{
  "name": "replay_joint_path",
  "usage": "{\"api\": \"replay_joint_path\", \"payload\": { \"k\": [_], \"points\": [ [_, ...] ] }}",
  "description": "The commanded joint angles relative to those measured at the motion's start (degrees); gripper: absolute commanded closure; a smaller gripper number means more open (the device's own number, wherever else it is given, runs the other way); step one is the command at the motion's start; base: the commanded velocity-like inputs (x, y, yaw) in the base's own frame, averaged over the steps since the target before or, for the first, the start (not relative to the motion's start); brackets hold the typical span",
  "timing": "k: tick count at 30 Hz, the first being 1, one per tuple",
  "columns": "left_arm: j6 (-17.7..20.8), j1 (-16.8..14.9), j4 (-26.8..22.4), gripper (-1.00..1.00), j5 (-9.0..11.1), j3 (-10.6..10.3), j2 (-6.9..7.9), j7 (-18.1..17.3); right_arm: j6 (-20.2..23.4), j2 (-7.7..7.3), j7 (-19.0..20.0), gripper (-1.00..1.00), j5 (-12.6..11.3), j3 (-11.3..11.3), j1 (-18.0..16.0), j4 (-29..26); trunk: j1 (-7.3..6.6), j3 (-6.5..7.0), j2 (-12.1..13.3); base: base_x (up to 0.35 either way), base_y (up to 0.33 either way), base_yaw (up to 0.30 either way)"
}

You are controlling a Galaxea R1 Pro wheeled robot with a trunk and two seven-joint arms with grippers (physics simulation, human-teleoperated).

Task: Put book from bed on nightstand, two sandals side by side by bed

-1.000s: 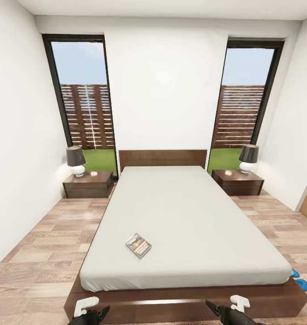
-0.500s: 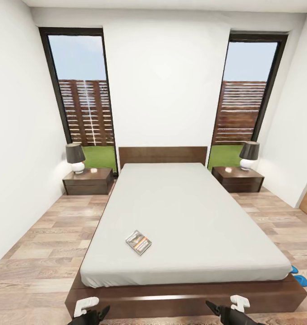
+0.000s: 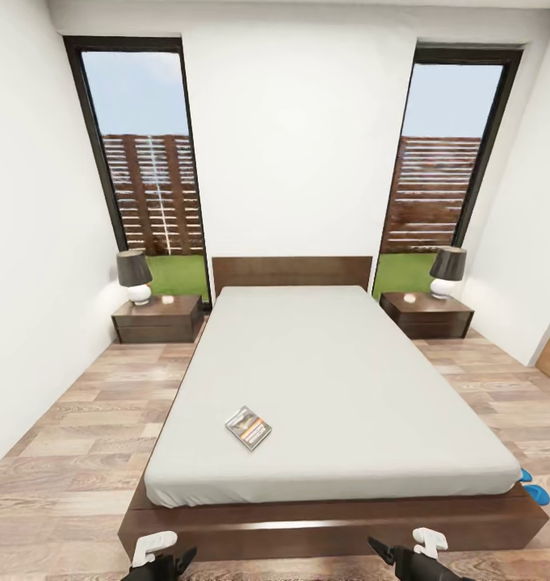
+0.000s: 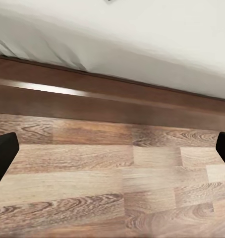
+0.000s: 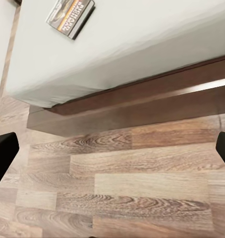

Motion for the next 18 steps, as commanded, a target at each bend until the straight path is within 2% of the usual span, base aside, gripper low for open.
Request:
{"api": "replay_joint_path", "payload": {
  "k": [1,18],
  "points": [
    [0.0,-0.1,0.1,-1.00,-0.1,0.4,0.00,-0.3,-0.1,-0.01,0.2,-1.00,-0.2,-0.1,-0.1,0.1,0.03,-0.21,-0.1,0.000,0.000,0.000],
    [0.0,-0.1,0.1,-1.00,-0.1,0.4,0.00,-0.3,-0.1,-0.01,0.2,-1.00,-0.1,-0.1,-0.1,0.1,0.03,-1.75,-0.1,0.000,0.000,0.000]
  ]
}}
